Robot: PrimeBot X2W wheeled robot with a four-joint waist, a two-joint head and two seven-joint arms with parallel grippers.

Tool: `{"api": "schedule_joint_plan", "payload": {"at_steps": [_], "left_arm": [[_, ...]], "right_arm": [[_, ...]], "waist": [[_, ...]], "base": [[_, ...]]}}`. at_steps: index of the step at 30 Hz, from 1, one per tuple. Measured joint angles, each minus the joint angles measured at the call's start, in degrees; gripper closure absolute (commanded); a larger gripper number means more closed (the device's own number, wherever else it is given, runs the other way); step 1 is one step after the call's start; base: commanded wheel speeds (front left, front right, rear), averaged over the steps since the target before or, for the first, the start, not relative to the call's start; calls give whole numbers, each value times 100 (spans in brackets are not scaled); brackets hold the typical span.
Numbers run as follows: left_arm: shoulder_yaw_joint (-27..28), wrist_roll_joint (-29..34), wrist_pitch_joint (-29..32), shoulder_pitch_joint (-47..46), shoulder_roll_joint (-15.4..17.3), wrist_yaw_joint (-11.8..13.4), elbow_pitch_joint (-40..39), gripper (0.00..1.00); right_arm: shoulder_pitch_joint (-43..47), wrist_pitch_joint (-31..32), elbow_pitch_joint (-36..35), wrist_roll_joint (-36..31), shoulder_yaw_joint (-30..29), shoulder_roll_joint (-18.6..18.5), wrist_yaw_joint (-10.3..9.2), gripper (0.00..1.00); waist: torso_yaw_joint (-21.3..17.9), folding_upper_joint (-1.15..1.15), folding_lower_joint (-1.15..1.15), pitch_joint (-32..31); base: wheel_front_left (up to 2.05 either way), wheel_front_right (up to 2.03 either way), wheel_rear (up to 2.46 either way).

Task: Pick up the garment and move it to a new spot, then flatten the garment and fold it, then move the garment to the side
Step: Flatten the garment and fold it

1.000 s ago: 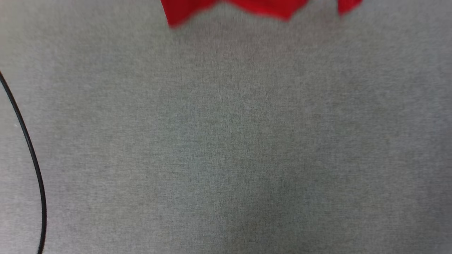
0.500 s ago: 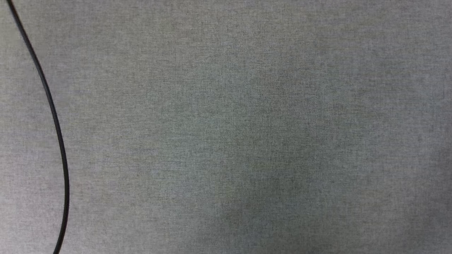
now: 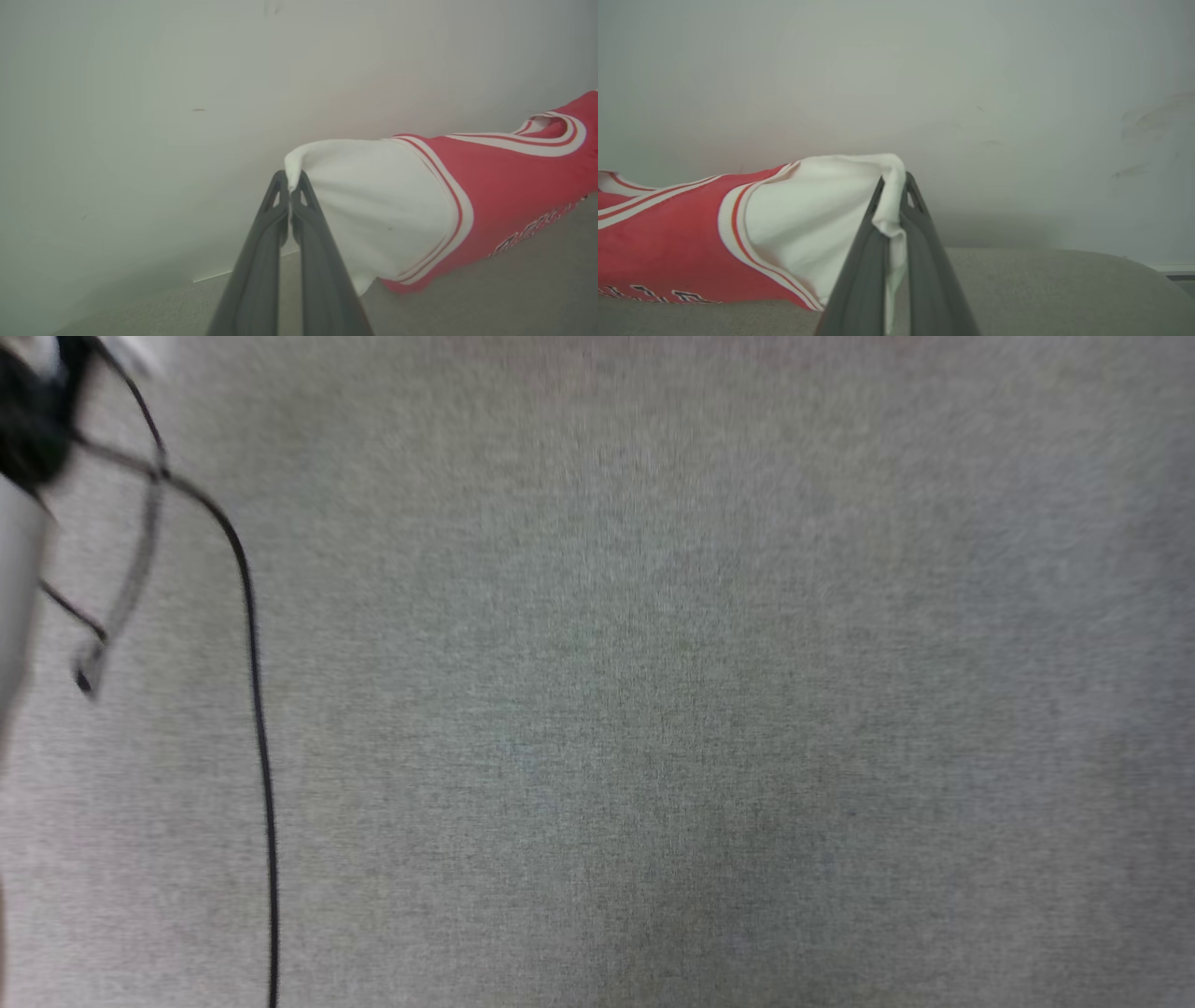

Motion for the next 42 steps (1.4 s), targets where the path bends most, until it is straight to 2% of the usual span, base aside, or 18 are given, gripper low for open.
{"api": "schedule_joint_plan", "payload": {"at_steps": [6,14,22,33,42], "left_arm": [[-219,-368,-177,1232,-24,0,-75,100],[-475,-668,-122,3029,102,25,-486,100],[-646,-948,-133,4629,268,271,-900,100],[-898,-1044,-143,5643,316,461,-1222,100],[-1014,-1341,91,6511,587,526,-1550,100]], "right_arm": [[1239,35,-190,611,506,-48,0,100],[3012,214,-803,1547,977,-442,0,100],[4422,153,-1221,2006,1296,-914,1,100],[5521,131,-1506,2314,1529,-1262,1,100],[6250,269,-2205,2296,1981,-1731,1,100]], "waist": [[10,0,-2,-606],[68,0,-3,-1452],[115,0,-3,-2146],[234,0,-2,-2728],[280,1,-2,-3216]], "base": [[0,0,0],[0,0,0],[0,0,0],[0,0,0],[0,0,0]]}}
